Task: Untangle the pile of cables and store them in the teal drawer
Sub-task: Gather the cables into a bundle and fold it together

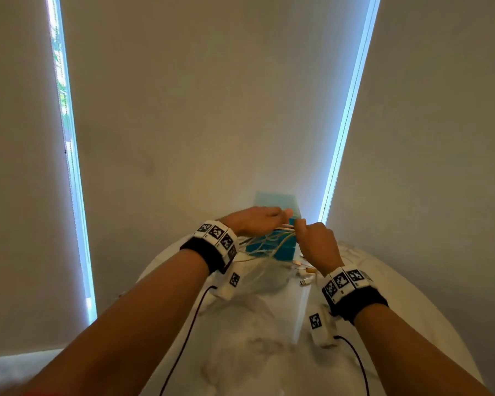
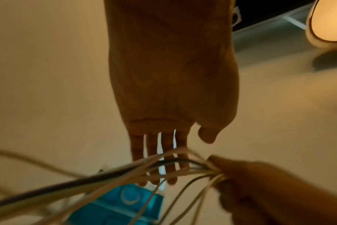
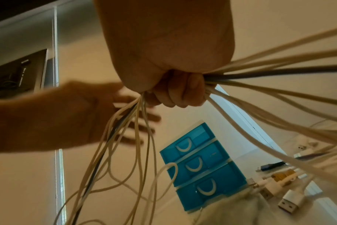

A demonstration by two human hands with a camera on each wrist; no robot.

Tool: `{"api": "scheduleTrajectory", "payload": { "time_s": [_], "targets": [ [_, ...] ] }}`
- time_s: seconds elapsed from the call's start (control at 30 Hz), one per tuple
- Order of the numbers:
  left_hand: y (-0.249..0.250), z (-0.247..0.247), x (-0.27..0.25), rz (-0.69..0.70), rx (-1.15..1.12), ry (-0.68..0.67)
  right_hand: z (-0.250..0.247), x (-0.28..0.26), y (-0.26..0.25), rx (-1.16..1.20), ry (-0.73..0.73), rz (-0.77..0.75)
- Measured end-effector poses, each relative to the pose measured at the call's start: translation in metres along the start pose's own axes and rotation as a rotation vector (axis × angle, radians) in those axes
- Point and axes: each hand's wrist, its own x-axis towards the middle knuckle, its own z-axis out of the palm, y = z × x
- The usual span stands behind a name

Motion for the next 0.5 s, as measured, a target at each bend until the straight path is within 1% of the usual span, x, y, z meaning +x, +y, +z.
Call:
{"api": "scheduleTrajectory", "payload": {
  "time_s": [0.03, 0.1, 0.13, 0.2, 0.27, 0.3, 0.33, 0.37, 0.43, 0.47, 0.5],
  "targets": [
    [-0.007, 0.003, 0.001, -0.041, -0.016, -0.085, -0.002, -0.002, 0.003, -0.039, 0.005, -0.026],
    [-0.023, 0.007, -0.001, -0.097, -0.123, -0.250, -0.003, -0.007, 0.009, -0.083, 0.003, -0.061],
    [-0.029, 0.007, -0.003, -0.110, -0.152, -0.306, -0.002, -0.008, 0.012, -0.097, -0.001, -0.065],
    [-0.038, 0.006, -0.007, -0.112, -0.116, -0.355, 0.002, -0.009, 0.015, -0.108, 0.002, -0.068],
    [-0.047, 0.004, -0.009, -0.121, -0.021, -0.351, 0.004, -0.011, 0.016, -0.101, -0.020, -0.047],
    [-0.054, 0.002, -0.011, -0.139, 0.029, -0.320, 0.004, -0.012, 0.016, -0.097, -0.040, -0.031],
    [-0.062, -0.001, -0.013, -0.157, 0.079, -0.254, 0.004, -0.012, 0.017, -0.102, -0.043, -0.015],
    [-0.071, -0.006, -0.017, -0.167, 0.123, -0.147, 0.006, -0.014, 0.019, -0.111, -0.015, -0.004],
    [-0.092, -0.017, -0.025, -0.141, 0.138, 0.131, 0.006, -0.014, 0.022, -0.136, 0.003, 0.006],
    [-0.101, -0.024, -0.028, -0.116, 0.143, 0.244, 0.007, -0.014, 0.023, -0.147, -0.010, 0.005],
    [-0.108, -0.032, -0.034, -0.100, 0.187, 0.315, 0.006, -0.015, 0.024, -0.148, -0.022, 0.009]
  ]
}}
